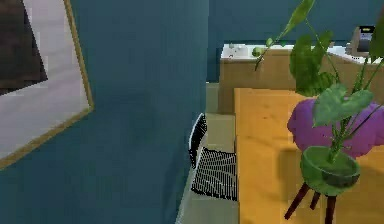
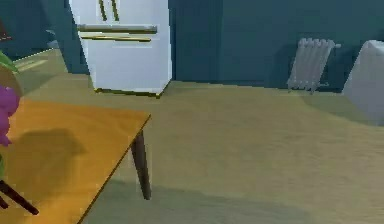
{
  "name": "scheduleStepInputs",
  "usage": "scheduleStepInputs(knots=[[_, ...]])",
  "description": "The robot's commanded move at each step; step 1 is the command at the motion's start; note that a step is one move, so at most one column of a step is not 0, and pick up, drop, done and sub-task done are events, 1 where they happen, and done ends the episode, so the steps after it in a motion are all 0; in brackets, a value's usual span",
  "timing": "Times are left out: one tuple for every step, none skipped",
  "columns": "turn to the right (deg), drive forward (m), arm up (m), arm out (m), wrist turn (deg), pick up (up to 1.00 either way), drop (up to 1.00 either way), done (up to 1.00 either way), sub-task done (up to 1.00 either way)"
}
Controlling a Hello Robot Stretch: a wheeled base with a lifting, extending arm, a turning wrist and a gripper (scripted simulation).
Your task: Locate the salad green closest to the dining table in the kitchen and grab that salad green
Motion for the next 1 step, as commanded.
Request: scheduleStepInputs(knots=[[45.0, 0.00, 0.00, 0.00, 0.0, 0.00, 0.00, 0.00, 0.00]])
